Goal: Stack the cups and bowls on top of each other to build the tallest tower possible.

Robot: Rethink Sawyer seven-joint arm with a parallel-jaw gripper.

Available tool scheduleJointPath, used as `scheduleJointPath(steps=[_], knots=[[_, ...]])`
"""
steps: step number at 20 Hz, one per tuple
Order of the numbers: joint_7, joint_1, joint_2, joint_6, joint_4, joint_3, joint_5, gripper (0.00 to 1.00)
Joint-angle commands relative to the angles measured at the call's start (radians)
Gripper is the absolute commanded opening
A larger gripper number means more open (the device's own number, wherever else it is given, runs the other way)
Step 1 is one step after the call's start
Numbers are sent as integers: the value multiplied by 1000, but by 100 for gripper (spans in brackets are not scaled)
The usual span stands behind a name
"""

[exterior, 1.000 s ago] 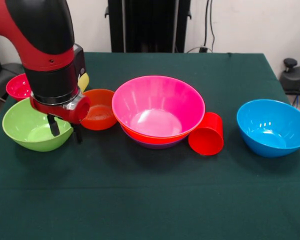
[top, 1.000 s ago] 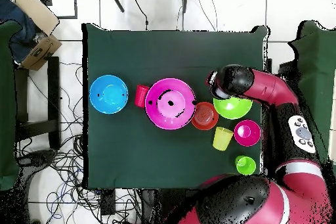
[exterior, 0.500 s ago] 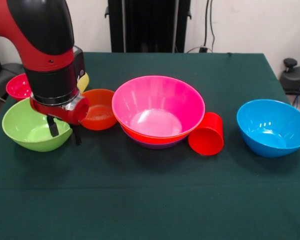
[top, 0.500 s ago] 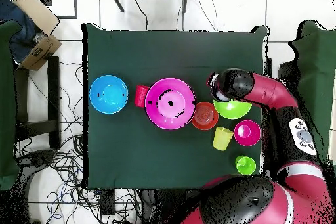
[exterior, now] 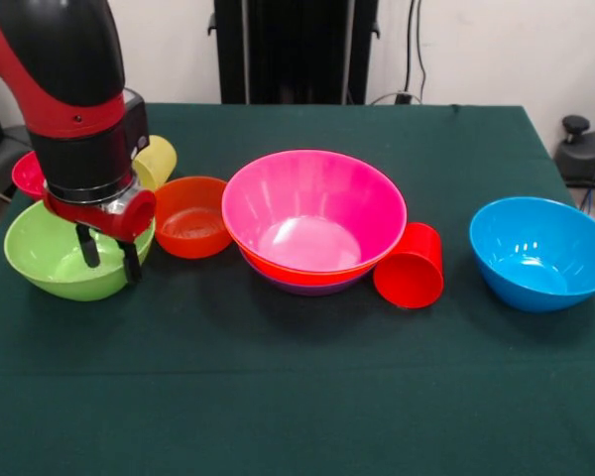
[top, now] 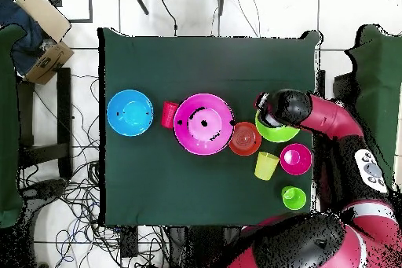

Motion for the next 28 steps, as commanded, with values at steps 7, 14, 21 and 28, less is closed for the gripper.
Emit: scheduleJointPath(steps=[7, 14, 21, 28], knots=[[-214, -90, 117, -156, 110, 100, -181, 100], [-223, -125, 132, -162, 107, 122, -224, 100], [-201, -123, 129, -160, 103, 124, -248, 100], [-150, -94, 114, -175, 117, 115, -243, 100]])
